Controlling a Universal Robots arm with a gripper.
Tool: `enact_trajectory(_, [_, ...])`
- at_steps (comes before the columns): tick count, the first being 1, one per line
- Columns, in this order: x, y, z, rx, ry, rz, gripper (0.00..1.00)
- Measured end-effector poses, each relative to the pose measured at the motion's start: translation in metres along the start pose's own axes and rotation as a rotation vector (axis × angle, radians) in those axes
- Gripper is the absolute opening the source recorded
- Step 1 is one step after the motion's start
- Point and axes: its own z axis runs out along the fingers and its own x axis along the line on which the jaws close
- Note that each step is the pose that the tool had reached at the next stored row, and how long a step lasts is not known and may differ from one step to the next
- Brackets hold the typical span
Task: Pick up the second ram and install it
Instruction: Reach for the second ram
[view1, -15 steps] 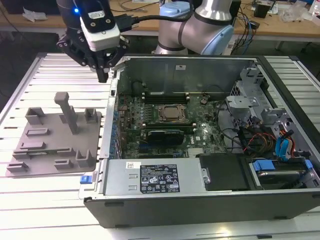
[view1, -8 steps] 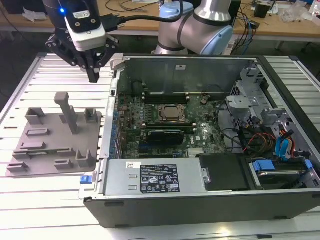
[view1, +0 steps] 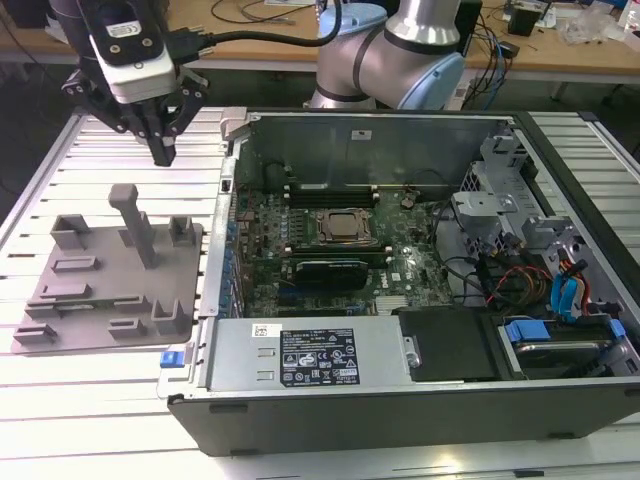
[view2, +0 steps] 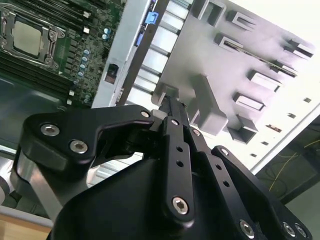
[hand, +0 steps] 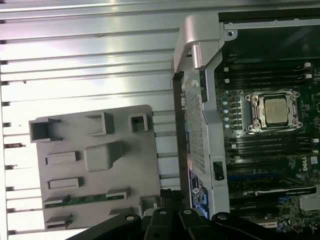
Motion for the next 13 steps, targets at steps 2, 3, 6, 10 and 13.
enact_trajectory(2, [0.0036, -0.0002, 0.0000, 0.0000, 0.0000, 0.000, 0.08])
enact_trajectory(3, [0.0061, -0.0004, 0.0000, 0.0000, 0.0000, 0.000, 0.08])
enact_trajectory(6, [0.0135, -0.0010, 0.0000, 0.0000, 0.0000, 0.000, 0.08])
enact_trajectory(10, [0.0229, -0.0017, 0.0001, 0.0000, 0.0000, 0.000, 0.08])
enact_trajectory(13, [0.0350, -0.0026, 0.0000, 0.0000, 0.0000, 0.000, 0.08])
